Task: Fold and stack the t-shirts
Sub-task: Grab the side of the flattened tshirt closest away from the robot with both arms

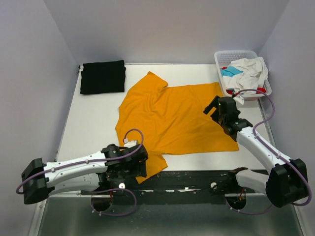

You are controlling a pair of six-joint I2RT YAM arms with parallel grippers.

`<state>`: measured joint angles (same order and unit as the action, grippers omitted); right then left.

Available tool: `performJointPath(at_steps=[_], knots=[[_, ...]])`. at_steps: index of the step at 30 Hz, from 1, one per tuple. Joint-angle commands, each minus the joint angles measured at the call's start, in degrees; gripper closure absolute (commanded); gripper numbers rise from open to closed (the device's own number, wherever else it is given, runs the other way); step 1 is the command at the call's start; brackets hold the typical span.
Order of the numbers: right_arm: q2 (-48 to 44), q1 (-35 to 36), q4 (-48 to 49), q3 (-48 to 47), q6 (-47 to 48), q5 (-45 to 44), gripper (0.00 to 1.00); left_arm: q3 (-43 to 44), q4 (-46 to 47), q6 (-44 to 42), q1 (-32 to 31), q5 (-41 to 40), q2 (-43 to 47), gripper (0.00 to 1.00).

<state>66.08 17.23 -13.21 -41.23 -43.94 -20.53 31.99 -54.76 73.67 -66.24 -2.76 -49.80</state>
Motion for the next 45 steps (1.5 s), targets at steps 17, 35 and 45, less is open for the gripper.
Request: performJointPath(at_steps=[17,35,45], knots=[[-4.1,-0.2,-7.2,2.5,-2.5,-7.8,0.0,-1.6,8.9,-2.9,-2.8,5.0,-18.9,0.53],[-21.9,-0.2,-36.4,8.6,-26.2,-18.4,0.01,6.2,6.1,-5.5,-2.1,-16.2,-10.3,1.0],[-22.6,-0.2,-30.9,19.2,-42.2,-17.4,0.12,3.8,16.8,-15.0,-2.0,-10.4,-8.3,1.0]])
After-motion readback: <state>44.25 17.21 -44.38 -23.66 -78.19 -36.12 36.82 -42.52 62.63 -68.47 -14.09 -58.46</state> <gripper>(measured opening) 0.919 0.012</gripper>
